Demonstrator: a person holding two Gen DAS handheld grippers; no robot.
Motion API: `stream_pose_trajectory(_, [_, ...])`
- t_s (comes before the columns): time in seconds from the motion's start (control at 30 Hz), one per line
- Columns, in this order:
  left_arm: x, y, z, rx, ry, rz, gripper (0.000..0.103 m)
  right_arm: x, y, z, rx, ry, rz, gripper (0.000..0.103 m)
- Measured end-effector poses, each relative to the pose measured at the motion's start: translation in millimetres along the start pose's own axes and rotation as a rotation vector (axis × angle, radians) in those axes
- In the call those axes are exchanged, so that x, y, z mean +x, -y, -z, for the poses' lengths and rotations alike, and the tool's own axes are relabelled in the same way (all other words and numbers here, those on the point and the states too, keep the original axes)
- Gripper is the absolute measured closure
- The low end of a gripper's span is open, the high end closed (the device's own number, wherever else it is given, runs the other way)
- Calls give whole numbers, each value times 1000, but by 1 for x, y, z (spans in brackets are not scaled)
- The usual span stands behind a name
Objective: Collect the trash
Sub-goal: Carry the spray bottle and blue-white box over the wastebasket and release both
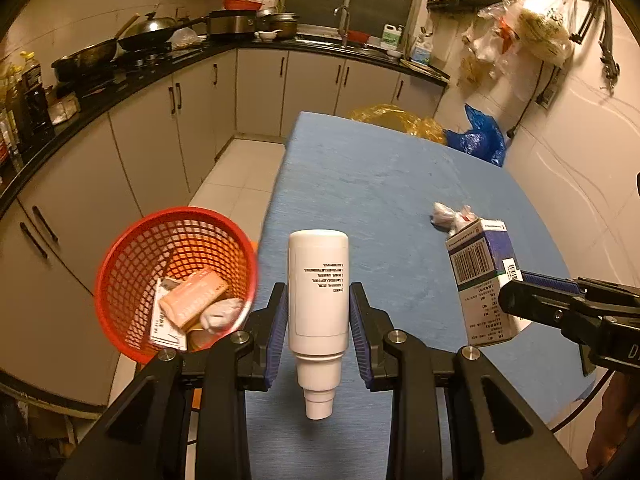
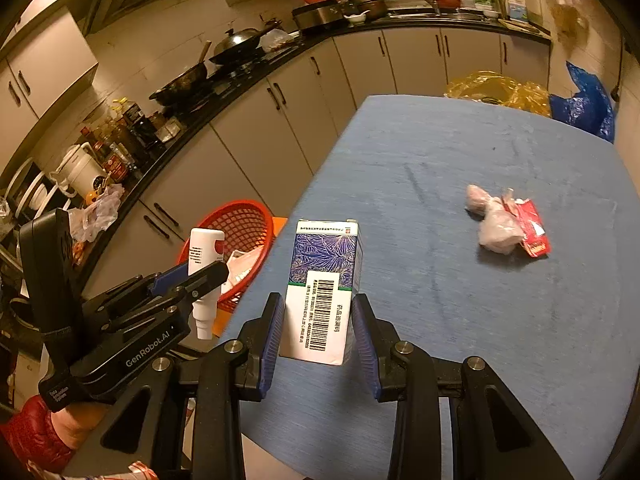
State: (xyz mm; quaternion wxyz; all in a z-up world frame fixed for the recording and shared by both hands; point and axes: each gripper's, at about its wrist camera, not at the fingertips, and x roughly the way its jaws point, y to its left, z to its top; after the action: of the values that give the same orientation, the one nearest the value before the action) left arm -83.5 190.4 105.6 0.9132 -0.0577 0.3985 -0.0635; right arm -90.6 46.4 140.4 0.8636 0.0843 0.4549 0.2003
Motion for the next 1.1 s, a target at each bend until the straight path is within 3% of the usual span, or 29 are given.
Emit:
stream_pose_trajectory(0.3, [-9, -40, -9, -50, 33, -31, 74, 18, -28, -18, -33, -14, -29, 65])
stream_pose_trajectory(0.53, [-12, -92, -19, -134, 49, -72, 74, 40, -59, -47, -53, -21, -71, 65])
stream_pose_trajectory(0.83, [1, -152, -18, -226, 14, -104, 74, 89, -102, -65, -91, -69, -103, 65])
stream_pose_trajectory(1.1, [26, -175, -21, -241, -35, -99, 74, 129, -115, -74, -98, -118, -93, 65])
